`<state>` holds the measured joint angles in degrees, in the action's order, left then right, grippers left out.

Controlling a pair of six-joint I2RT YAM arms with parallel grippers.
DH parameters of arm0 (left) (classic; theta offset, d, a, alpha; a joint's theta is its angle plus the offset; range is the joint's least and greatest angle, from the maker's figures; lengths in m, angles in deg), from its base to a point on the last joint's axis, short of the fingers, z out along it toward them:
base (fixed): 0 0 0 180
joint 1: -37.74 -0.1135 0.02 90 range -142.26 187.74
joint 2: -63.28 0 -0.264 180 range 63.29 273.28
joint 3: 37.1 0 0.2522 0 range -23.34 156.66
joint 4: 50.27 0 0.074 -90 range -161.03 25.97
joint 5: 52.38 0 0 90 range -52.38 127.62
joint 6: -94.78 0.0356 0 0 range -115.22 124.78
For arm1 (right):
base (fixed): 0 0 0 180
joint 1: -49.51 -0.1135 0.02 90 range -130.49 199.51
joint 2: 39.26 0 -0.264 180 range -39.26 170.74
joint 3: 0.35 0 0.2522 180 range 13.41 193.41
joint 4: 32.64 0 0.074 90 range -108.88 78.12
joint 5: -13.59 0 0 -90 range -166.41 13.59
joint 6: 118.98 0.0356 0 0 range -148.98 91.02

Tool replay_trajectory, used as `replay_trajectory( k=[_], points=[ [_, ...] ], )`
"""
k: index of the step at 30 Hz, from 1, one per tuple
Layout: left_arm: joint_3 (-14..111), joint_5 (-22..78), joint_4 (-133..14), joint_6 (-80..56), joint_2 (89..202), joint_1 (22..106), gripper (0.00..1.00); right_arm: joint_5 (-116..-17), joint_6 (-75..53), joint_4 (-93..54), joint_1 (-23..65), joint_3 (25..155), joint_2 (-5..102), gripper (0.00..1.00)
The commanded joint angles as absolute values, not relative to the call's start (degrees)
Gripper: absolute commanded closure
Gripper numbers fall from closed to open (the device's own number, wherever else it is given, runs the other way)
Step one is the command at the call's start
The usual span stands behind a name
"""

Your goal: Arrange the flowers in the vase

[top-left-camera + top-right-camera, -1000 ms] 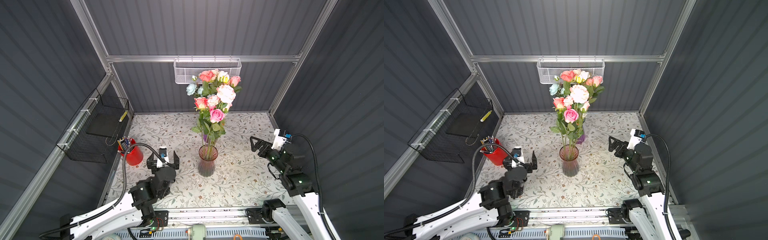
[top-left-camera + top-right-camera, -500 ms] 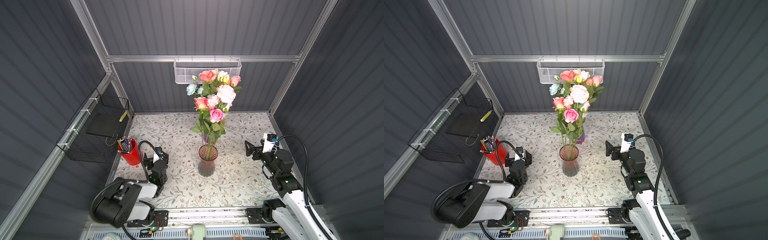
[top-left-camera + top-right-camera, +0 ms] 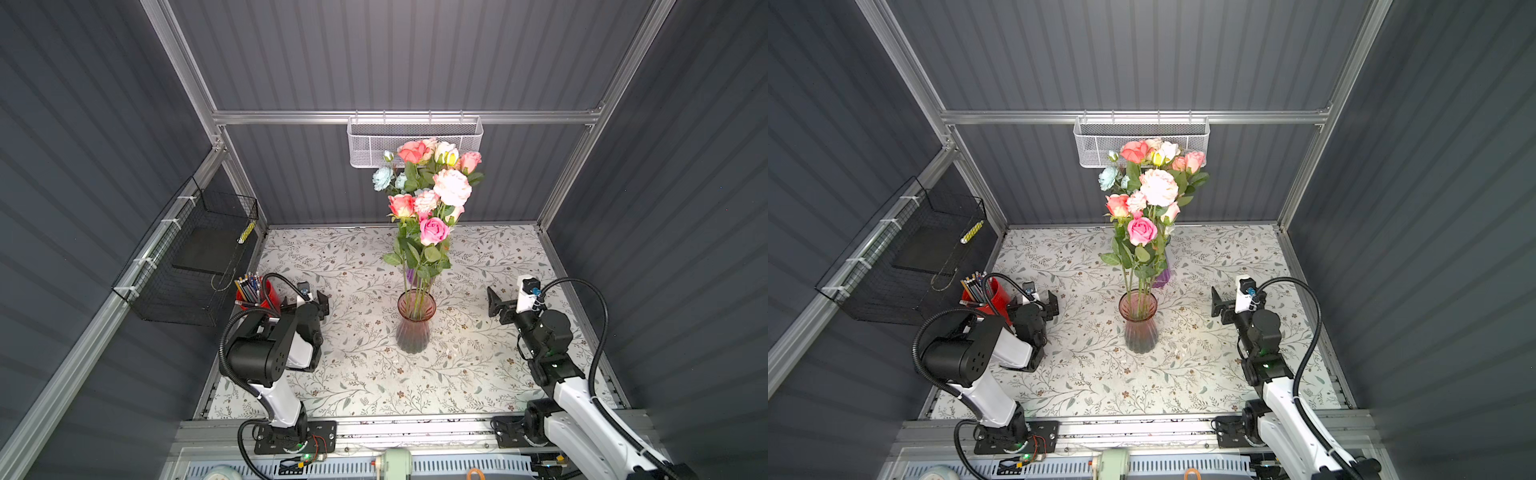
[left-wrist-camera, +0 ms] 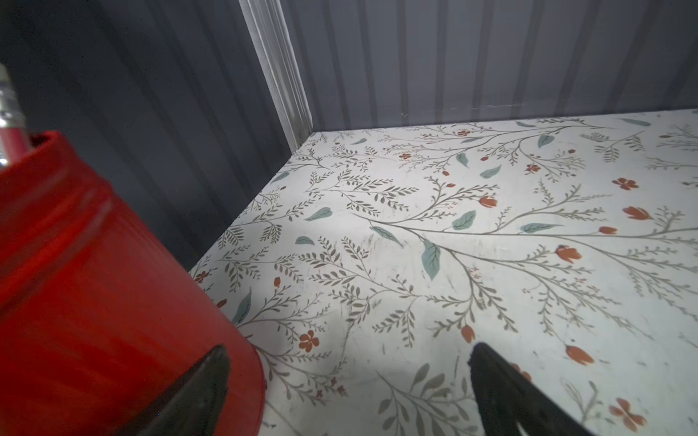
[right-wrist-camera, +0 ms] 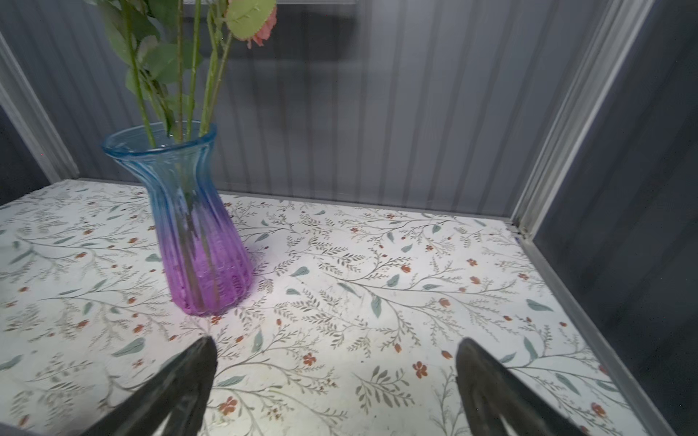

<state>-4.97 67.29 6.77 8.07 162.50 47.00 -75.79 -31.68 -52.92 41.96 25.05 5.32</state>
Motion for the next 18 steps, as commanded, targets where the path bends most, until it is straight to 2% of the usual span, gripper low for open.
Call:
replay_trajectory(
  k=[1,5,9,11,16,18],
  points=[
    [-0.1,65.3,-4.6,4.7,161.5,46.6,0.0,-81.3,-37.4,-69.1,42.0,21.4,8.3,0.01],
    [1.6,65.7,-6.4,4.7,162.2,46.5,0.01,-82.0,-41.2,-73.8,42.0,19.3,13.9,0.01],
    [1.7,65.5,-6.6,4.7,162.1,46.5,0.0,-83.6,-36.5,-77.5,42.0,19.3,20.9,0.01],
    [1.7,65.6,-6.6,4.7,162.2,46.5,0.0,-84.0,-36.4,-81.0,42.4,19.6,27.3,0.01],
    [1.7,65.6,-6.6,4.8,162.1,46.5,0.0,-88.1,-34.8,-103.4,43.2,19.4,47.7,0.01],
    [1.7,65.6,-6.6,4.7,162.1,46.5,0.0,-90.2,-33.0,-103.1,44.2,20.7,48.9,0.01]
  ],
)
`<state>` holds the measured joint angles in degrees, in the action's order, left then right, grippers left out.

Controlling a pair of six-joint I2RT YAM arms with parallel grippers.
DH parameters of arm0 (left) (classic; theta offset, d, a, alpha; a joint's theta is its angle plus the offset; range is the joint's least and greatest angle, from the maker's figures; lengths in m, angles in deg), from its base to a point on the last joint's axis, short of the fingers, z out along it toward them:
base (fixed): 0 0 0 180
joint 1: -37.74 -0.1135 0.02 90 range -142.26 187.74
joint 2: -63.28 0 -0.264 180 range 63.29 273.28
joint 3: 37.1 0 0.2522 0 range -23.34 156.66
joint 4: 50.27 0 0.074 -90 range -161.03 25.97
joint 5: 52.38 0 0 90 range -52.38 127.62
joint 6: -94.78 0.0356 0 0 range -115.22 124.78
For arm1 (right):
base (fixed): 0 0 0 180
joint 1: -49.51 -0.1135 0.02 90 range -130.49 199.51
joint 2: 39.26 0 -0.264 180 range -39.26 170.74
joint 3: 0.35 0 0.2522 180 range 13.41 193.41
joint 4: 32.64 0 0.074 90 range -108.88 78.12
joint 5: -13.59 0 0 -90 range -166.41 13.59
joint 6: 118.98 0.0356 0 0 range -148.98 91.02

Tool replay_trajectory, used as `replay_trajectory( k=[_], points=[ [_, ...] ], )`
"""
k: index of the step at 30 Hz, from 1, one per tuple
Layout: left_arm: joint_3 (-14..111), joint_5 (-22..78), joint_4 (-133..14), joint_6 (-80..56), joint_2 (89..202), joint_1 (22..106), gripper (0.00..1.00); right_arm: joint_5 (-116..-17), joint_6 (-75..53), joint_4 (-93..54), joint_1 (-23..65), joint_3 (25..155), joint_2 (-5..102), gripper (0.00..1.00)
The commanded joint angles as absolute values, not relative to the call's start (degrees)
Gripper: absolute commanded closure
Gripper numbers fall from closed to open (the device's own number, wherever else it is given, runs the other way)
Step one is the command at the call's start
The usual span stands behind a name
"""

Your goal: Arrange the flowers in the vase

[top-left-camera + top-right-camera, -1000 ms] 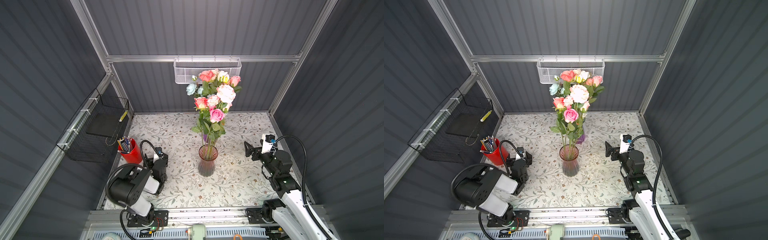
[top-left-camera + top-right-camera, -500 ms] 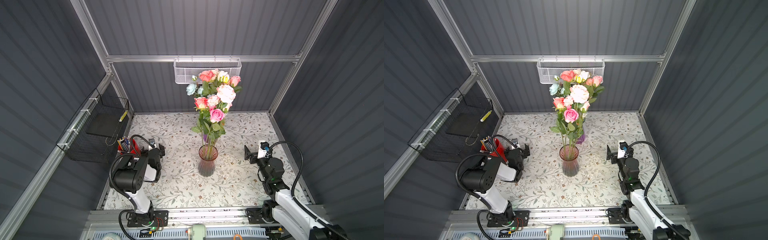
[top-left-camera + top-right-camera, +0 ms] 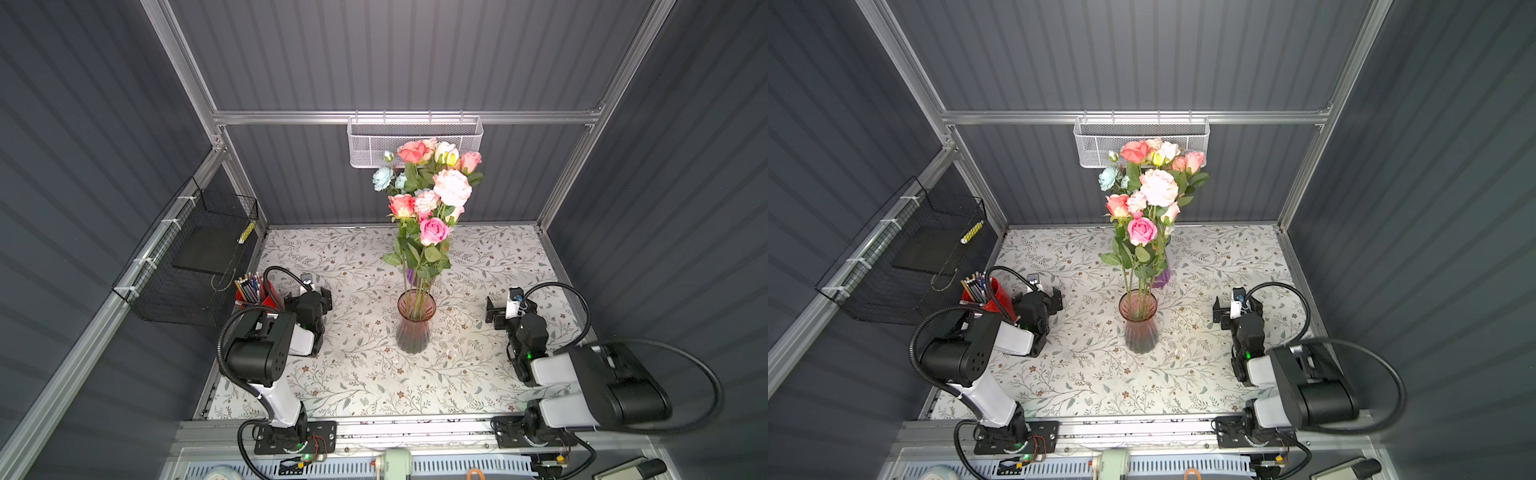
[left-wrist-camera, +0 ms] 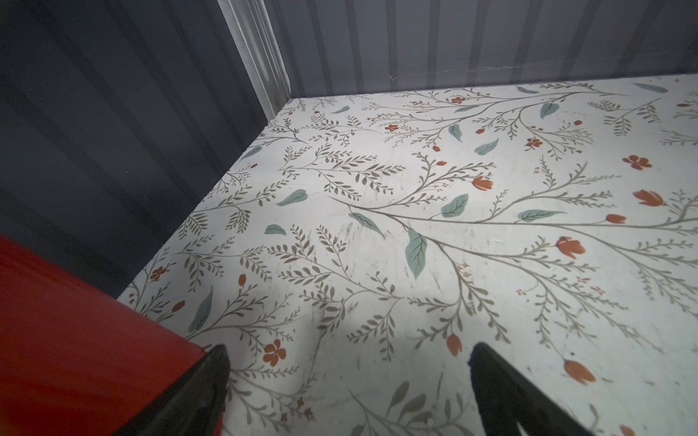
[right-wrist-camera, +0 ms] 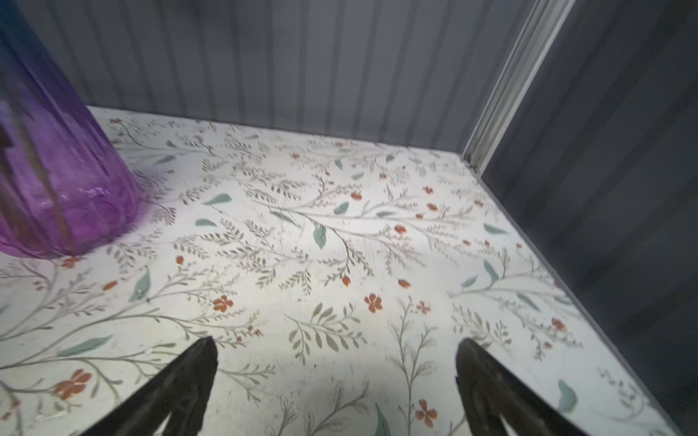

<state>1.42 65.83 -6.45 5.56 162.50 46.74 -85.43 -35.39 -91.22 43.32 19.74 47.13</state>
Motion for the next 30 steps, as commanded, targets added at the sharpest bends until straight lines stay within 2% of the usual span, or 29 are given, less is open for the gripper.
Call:
replay_trajectory(
  k=[1,4,12,14,17,30],
  points=[
    [1.7,65.6,-6.6,4.7,162.2,46.5,0.0,-91.4,-32.6,-102.2,44.1,20.8,48.5,0.01],
    [1.7,65.5,-6.6,4.7,162.1,46.5,0.0,-94.7,-31.6,-100.6,44.2,21.9,48.5,0.01],
    [1.7,65.6,-6.6,4.8,162.1,46.5,0.0,-94.3,-31.1,-95.6,44.6,23.8,47.7,0.01],
    [1.7,65.5,-6.6,4.8,162.1,46.4,0.0,-90.5,-29.1,-84.3,46.8,27.7,45.4,0.01],
    [1.7,65.6,-6.7,4.8,162.2,46.5,0.01,-77.4,-25.7,-73.2,52.8,32.6,44.2,0.01],
    [1.7,65.5,-6.6,4.8,162.2,46.5,0.0,-76.5,-25.6,-74.4,53.3,32.1,44.3,0.01]
  ],
)
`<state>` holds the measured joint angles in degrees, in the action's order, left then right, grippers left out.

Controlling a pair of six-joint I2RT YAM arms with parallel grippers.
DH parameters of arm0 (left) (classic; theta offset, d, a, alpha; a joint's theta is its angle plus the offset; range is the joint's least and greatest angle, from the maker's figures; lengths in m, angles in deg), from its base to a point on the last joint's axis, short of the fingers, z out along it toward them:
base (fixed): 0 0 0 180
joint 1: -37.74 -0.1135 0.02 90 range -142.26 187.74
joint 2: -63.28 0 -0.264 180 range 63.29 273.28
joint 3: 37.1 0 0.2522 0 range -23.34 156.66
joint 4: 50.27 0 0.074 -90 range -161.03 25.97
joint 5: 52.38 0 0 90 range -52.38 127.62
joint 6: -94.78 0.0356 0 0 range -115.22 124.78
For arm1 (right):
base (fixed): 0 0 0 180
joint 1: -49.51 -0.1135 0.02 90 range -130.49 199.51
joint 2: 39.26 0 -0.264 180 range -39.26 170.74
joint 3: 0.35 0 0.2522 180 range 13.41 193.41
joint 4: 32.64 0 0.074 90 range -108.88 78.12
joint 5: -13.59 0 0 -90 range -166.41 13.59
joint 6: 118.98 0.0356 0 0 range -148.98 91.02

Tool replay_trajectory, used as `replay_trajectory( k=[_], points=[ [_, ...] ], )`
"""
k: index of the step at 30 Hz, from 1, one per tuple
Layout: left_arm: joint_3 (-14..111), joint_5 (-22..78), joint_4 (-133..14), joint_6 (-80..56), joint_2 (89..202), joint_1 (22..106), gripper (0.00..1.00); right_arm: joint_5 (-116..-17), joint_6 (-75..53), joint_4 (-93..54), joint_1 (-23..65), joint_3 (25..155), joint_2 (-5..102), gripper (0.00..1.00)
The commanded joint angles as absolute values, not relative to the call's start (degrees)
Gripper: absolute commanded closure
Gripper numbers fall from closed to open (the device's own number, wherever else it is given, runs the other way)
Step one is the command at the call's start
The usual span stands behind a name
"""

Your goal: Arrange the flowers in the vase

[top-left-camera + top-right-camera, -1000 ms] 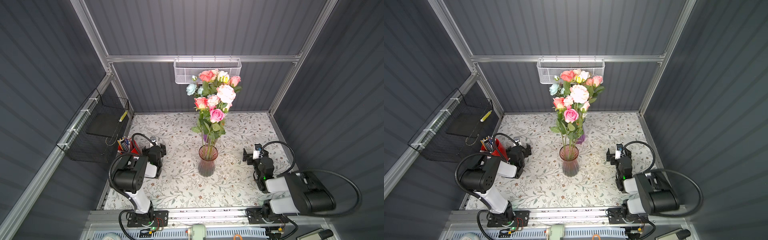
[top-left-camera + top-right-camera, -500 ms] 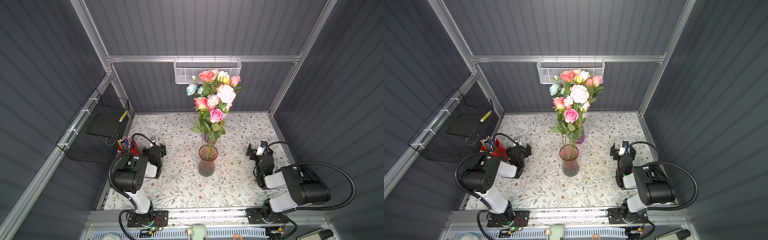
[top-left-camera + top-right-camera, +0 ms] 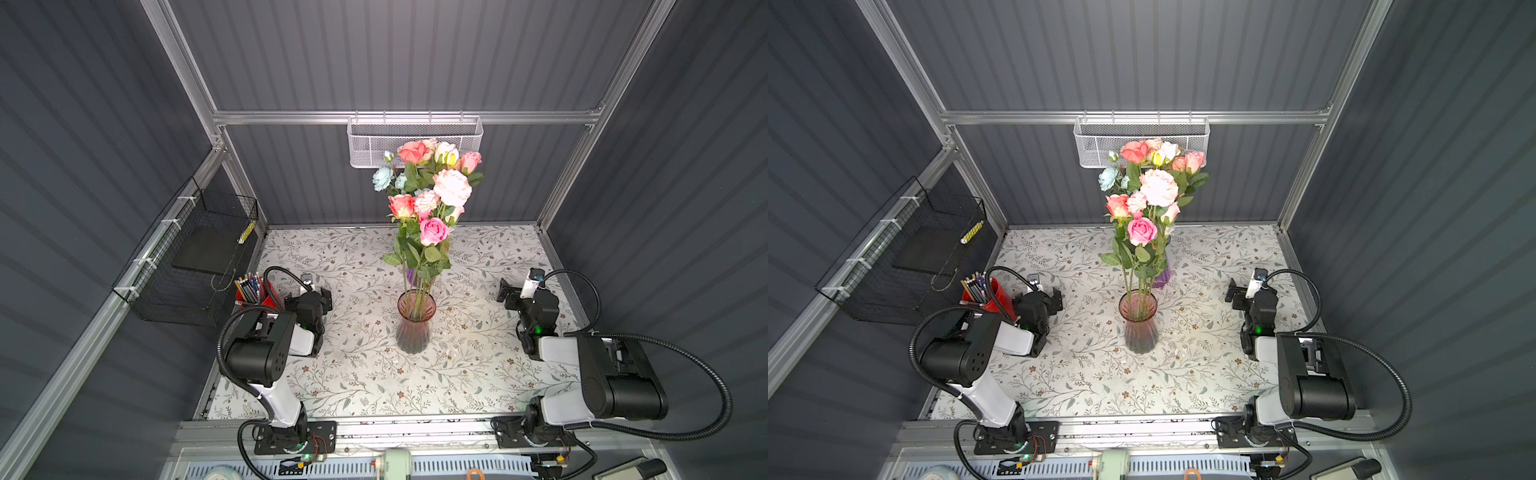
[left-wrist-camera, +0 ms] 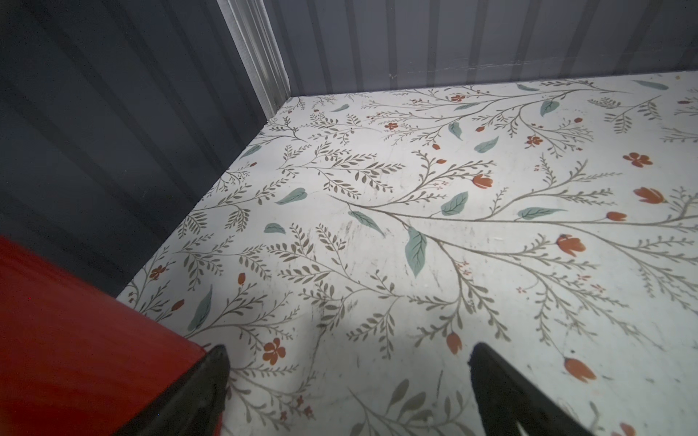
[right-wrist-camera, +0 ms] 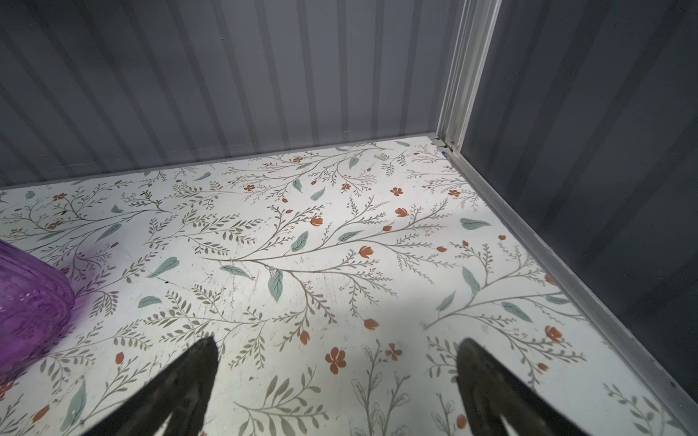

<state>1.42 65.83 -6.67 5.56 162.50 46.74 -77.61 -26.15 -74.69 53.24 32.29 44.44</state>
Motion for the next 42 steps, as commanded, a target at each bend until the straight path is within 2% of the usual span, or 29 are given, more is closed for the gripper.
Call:
replay_trajectory(
  k=[1,42],
  points=[
    [1.7,65.5,-6.6,4.7,162.2,46.5,0.0,-76.5,-25.6,-74.4,53.3,32.1,44.2,0.01],
    [1.7,65.5,-6.6,4.7,162.2,46.5,0.01,-77.2,-26.0,-74.7,52.7,32.0,44.2,0.01]
  ],
)
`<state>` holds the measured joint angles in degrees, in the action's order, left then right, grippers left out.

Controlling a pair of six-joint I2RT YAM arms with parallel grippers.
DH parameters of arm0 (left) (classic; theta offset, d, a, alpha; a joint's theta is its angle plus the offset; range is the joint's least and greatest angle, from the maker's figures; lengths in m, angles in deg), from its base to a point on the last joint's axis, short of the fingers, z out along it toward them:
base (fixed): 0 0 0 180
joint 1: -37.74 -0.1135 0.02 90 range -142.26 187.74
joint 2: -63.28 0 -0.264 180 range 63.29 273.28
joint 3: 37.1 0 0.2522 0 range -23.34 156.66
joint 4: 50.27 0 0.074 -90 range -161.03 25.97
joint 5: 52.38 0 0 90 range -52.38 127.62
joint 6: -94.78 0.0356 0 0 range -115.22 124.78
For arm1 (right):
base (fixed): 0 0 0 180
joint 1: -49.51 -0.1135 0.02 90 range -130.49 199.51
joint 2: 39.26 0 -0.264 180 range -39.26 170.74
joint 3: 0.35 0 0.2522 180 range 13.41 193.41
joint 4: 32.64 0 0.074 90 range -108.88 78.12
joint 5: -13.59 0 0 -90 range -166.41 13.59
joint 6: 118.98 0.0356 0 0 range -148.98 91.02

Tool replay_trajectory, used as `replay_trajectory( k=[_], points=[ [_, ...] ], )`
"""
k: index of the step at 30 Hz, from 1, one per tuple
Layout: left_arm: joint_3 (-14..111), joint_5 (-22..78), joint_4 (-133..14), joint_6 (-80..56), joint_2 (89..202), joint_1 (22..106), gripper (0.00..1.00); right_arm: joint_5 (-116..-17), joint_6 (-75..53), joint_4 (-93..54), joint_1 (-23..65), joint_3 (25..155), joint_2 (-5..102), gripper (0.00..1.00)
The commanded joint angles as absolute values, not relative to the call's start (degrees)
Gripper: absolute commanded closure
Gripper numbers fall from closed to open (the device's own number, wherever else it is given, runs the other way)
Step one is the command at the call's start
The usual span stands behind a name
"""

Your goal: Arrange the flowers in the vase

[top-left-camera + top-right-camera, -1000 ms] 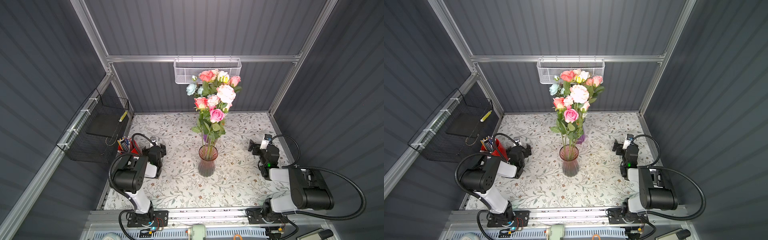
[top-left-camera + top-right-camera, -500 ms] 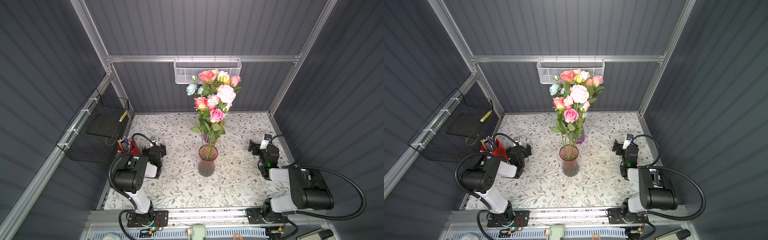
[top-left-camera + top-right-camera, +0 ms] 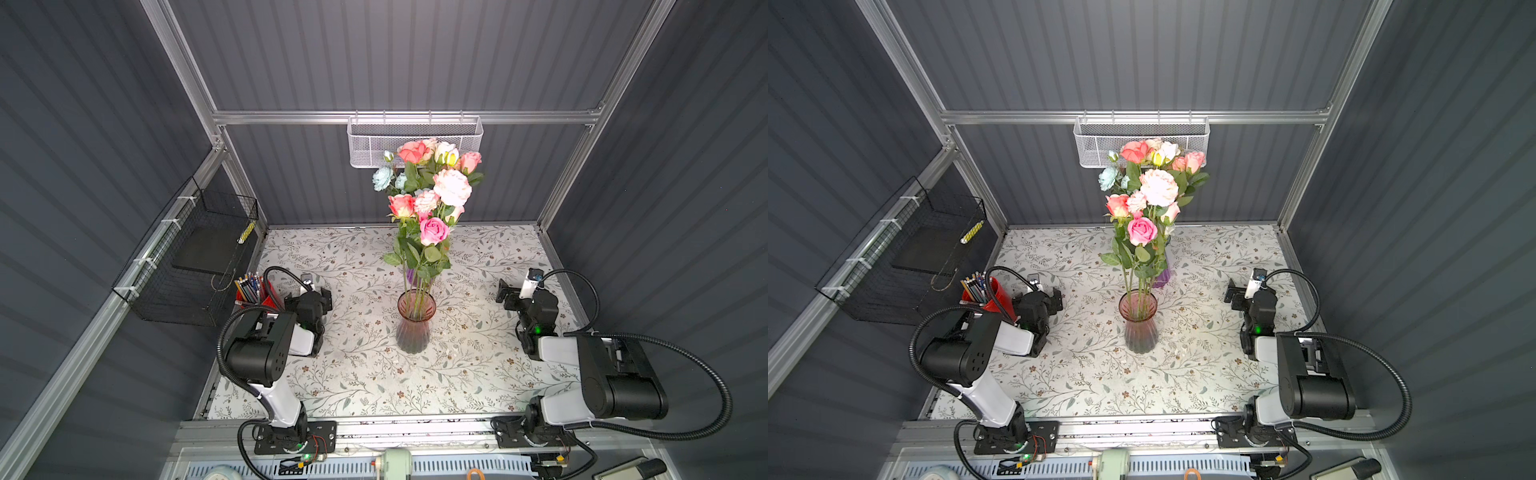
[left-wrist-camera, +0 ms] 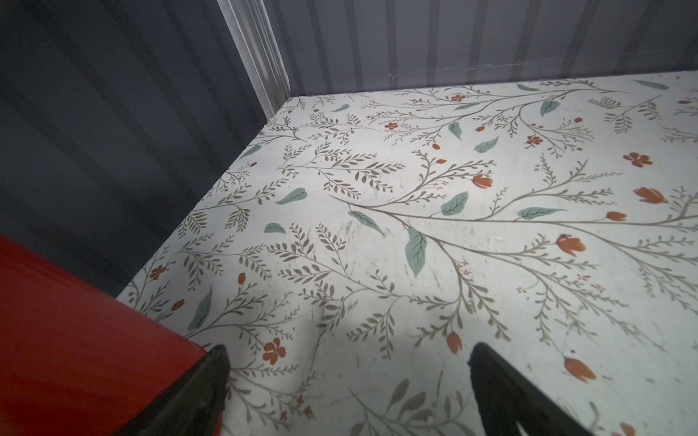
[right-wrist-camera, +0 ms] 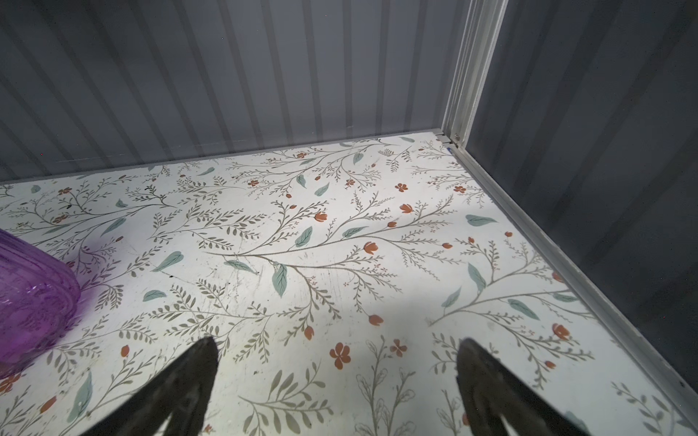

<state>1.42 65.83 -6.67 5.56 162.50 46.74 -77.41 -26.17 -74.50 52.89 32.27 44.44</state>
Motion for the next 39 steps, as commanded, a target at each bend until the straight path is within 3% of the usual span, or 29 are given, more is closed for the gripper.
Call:
replay_trajectory(
  k=[1,39],
  points=[
    [1.7,65.5,-6.6,4.7,162.2,46.5,0.0,-77.2,-26.1,-74.6,52.7,32.0,44.2,0.01],
    [1.7,65.5,-6.6,4.8,162.1,46.5,0.0,-76.7,-25.9,-73.7,52.8,32.7,44.5,0.01]
  ],
)
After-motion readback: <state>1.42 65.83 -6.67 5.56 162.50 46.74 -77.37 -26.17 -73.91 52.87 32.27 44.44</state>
